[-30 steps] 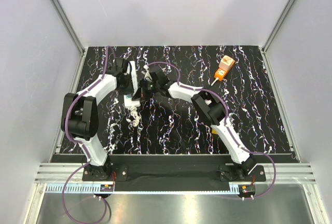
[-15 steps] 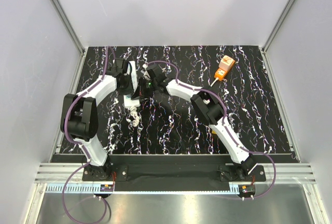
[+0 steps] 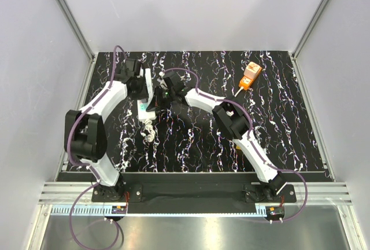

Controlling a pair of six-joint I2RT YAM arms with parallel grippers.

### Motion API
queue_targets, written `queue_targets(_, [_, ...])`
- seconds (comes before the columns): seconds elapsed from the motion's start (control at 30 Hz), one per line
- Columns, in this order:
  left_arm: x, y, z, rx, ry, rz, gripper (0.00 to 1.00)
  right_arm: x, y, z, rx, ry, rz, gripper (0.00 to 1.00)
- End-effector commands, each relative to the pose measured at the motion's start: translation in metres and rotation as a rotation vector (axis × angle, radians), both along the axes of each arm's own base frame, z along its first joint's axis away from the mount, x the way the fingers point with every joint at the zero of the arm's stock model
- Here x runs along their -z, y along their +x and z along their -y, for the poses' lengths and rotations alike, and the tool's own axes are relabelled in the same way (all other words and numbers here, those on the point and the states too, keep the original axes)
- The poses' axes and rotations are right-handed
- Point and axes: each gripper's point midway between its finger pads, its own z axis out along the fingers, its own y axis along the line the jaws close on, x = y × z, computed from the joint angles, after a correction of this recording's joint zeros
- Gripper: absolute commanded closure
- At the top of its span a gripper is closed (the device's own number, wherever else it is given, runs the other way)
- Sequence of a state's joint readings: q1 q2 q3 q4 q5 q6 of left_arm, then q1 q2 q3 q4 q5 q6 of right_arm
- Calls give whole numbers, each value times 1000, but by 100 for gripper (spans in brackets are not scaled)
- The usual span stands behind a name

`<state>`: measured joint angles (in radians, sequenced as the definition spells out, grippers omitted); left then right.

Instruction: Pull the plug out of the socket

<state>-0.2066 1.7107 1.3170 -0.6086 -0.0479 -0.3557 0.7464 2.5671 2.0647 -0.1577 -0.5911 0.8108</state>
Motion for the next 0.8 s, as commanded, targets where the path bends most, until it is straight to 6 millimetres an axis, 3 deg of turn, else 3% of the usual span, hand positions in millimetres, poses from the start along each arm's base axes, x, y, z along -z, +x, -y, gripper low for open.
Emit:
queue_targets(0.0, [-79, 26, 9, 16, -50, 230, 100, 66, -2, 23, 57, -175, -66, 100])
queue_targets(0.2, [-91, 4, -4, -40, -32, 238, 100, 65, -3, 22, 48, -167, -71, 100])
queue_targets(0.27, [-86, -11, -18, -96, 4, 222, 100, 65, -4, 21, 41, -165, -69, 100])
queue_targets(0.33, [-96, -25, -41, -195, 32, 243, 100, 63, -3, 21, 40, -163, -66, 100])
queue_targets(0.53, [-75, -94, -114, -474, -10, 89, 100, 63, -2, 25, 36, -165, -61, 100])
queue_targets(0.67, [-67, -127, -141, -654, -26, 44, 100, 66, 0, 32, 36, -171, -65, 100])
queue_targets(0.7, [-65, -138, -154, -742, 21, 30, 100, 63, 1, 33, 39, -172, -58, 100])
queue_targets(0.77, [-51, -168, -163, -939, 38, -68, 100, 65, 2, 38, 41, -187, -49, 100])
